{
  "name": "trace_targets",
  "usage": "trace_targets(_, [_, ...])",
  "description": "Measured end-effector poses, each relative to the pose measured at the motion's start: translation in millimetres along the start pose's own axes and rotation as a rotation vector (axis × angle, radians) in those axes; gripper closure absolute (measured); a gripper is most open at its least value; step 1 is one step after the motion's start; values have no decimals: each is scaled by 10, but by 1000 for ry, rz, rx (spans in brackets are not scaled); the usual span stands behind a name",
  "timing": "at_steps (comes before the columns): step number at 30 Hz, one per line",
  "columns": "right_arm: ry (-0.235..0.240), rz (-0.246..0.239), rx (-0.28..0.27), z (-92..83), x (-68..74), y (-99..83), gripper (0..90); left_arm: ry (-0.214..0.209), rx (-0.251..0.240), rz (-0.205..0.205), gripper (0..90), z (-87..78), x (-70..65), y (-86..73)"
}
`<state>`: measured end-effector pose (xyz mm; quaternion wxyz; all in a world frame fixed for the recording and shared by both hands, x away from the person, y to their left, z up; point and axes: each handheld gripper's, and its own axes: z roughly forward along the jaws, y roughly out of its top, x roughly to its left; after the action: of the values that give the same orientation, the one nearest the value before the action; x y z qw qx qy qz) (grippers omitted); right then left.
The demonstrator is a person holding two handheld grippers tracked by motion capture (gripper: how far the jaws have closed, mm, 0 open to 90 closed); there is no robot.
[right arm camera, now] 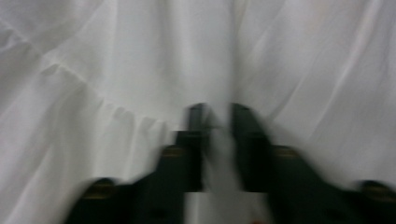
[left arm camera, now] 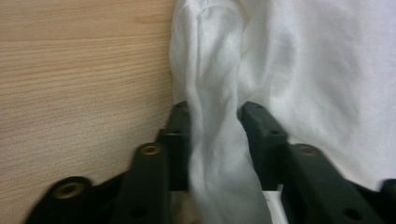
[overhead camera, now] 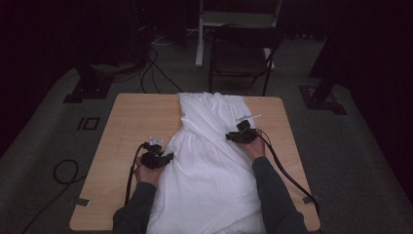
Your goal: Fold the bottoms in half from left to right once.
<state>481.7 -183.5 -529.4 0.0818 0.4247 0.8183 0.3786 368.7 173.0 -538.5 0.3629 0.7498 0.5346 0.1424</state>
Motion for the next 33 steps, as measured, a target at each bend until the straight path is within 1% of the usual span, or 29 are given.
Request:
trace_targets(1, [-24, -28, -10, -104, 36, 27, 887, 2, -7, 8, 818, -22, -13, 1])
trace_targets(2, [-33, -44, -31, -183, 48, 42, 888, 6, -12, 17, 836, -42, -29, 1])
trace_targets(4, [-59, -71, -88, -397, 63, 68, 889, 12, -19, 33, 848, -78, -51, -5])
trace_targets(6, [-110, -100, -139, -651, 59, 79, 889, 2, -26, 38, 846, -104, -67, -18])
trace_targets(7, [-145, -110, -165, -783, 41, 78, 890, -5, -29, 41, 828, -112, -75, -27])
trace_targets(8, [-186, -110, -193, -910, 10, 71, 889, -11, -30, 41, 786, -115, -84, -37])
trace_targets(9, [-211, -93, -222, -1027, -37, 56, 889, -18, -29, 43, 730, -116, -91, -51])
trace_targets(10, [-222, -68, -244, -1110, -98, 36, 889, -25, -29, 39, 692, -109, -104, -64])
trace_targets(11, [-259, -59, -231, -1141, -151, 13, 889, -29, -23, 47, 666, -103, -110, -74])
trace_targets(12, [-300, -63, -198, -1124, -200, -17, 889, -36, -20, 45, 628, -95, -117, -81])
trace_targets(14, [-292, -21, -151, -1013, -315, -115, 886, -46, -16, 39, 563, -102, -120, -83])
trace_targets(15, [-294, -9, -130, -938, -362, -172, 884, -54, -24, 36, 552, -121, -118, -76])
trace_targets(16, [-282, 10, -115, -860, -402, -230, 883, -59, -31, 38, 532, -146, -111, -60])
trace_targets(17, [-269, 25, -106, -787, -432, -283, 881, -55, -39, 40, 511, -178, -108, -35])
trace_targets(19, [-268, 50, -84, -666, -471, -359, 880, -45, -62, 43, 482, -230, -96, 38])
trace_targets(20, [-260, 64, -78, -620, -487, -384, 880, -39, -68, 50, 467, -241, -87, 86])
trace_targets(22, [-267, 71, -59, -550, -504, -407, 880, -21, -68, 60, 445, -210, -83, 199])
trace_targets(23, [-269, 73, -51, -519, -512, -410, 880, -12, -65, 66, 445, -164, -83, 254])
trace_targets(25, [-277, 71, -32, -471, -514, -410, 879, 8, -45, 68, 446, -20, -71, 356])
trace_targets(26, [-277, 72, -24, -449, -513, -412, 879, 14, -35, 55, 446, 66, -60, 399])
trace_targets(27, [-279, 73, -16, -428, -515, -415, 879, 12, -24, 42, 446, 155, -45, 431])
trace_targets(28, [-282, 76, -6, -407, -513, -422, 878, 15, -8, 34, 449, 242, -36, 452])
trace_targets(29, [-285, 74, 2, -383, -514, -432, 877, 23, 13, 39, 453, 325, -35, 460])
trace_targets(30, [-286, 72, -1, -370, -510, -444, 876, 26, 39, 50, 468, 400, -40, 452])
trace_targets(31, [-286, 79, -6, -368, -508, -448, 876, 26, 66, 58, 502, 464, -46, 428])
trace_targets(32, [-285, 83, -8, -370, -507, -452, 876, 36, 51, 82, 558, 482, -66, 397])
trace_targets(33, [-284, 80, -9, -373, -503, -459, 876, 52, 50, 99, 656, 472, -83, 378])
